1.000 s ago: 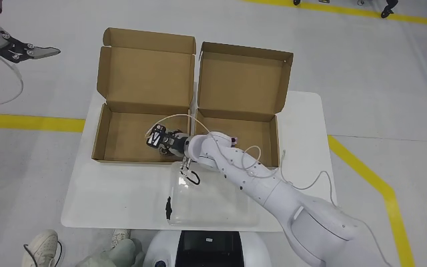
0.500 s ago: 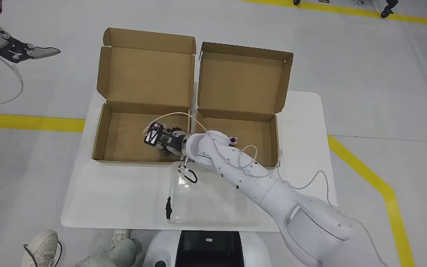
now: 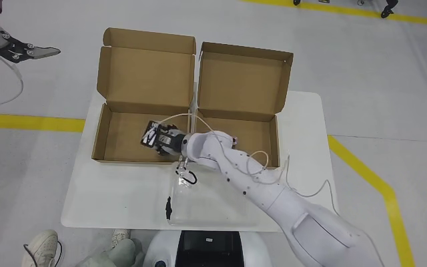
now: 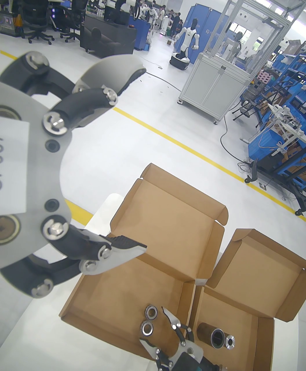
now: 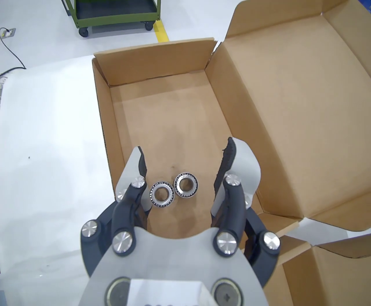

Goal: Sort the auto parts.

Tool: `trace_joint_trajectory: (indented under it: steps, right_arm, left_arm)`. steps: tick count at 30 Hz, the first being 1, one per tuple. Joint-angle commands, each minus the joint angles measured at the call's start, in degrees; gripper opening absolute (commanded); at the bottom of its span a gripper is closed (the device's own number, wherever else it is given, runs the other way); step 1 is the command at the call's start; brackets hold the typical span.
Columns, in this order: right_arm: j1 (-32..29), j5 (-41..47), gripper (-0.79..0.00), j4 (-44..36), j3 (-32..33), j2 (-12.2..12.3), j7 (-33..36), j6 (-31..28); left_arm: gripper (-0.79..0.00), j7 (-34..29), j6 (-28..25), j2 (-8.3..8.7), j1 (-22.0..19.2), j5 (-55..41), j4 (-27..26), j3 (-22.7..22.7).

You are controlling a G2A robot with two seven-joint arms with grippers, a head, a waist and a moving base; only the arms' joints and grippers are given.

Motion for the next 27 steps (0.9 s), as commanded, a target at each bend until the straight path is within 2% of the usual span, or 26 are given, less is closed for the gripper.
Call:
trace_joint_trajectory:
  steps: [1, 9, 13, 15, 18, 27]
  right_arm:
    - [-1.6, -0.6, -0.302, -2.9, 1.8, 1.0, 0.0, -0.7]
    - [-10.6, -5.1, -0.296, -17.0, 10.8, 5.7, 1.5, -3.1]
    - [-16.2, -6.9, -0.265, -24.0, 15.9, 7.9, 1.5, -4.5]
    - [-19.1, -7.8, -0.219, -27.3, 18.4, 8.9, 1.2, -5.1]
    - [-23.0, -8.8, 0.0, -31.7, 21.8, 10.1, 0.7, -6.1]
    - [-31.6, -10.1, 0.0, -39.2, 29.1, 12.5, -2.9, -7.1]
  left_arm:
    - [0.0, 0.0, 0.0, 0.0, 0.0, 0.0, 0.0, 0.0]
    - [0.0, 0.0, 0.0, 0.0, 0.0, 0.0, 0.0, 0.0]
    - [0.0, 0.0, 0.0, 0.0, 0.0, 0.0, 0.0, 0.0]
    - [0.0, 0.0, 0.0, 0.0, 0.0, 0.0, 0.0, 0.0]
    - [0.0, 0.0, 0.0, 0.0, 0.0, 0.0, 0.0, 0.0]
    - [0.0, 0.0, 0.0, 0.0, 0.0, 0.0, 0.0, 0.0]
